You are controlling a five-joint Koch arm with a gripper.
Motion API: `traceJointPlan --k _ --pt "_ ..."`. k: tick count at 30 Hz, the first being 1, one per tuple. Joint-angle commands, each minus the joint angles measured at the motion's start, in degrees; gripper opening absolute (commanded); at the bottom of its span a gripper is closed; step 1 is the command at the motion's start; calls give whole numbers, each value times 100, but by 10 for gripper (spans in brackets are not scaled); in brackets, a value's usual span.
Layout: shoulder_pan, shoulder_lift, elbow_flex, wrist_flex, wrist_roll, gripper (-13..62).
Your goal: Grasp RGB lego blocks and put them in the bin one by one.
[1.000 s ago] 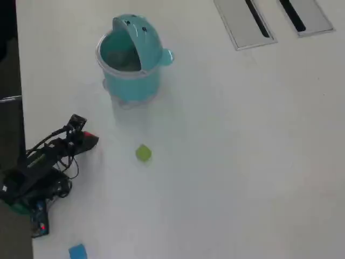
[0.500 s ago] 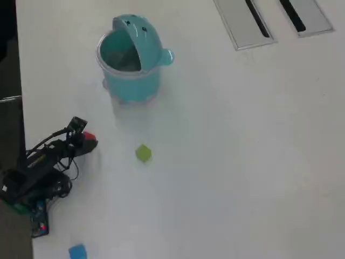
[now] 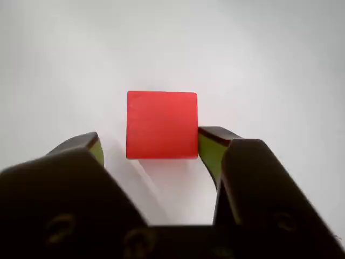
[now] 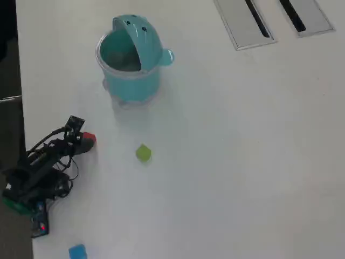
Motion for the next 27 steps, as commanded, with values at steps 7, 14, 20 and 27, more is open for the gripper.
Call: traceJointPlan --k 7,14,20,27 --pt "0 -264 -220 -536 158 315" --pt "132 -510 -413 -527 132 239" --pt "35 -387 -773 -53 158 103" --pt "-176 791 -1582 202 545 104"
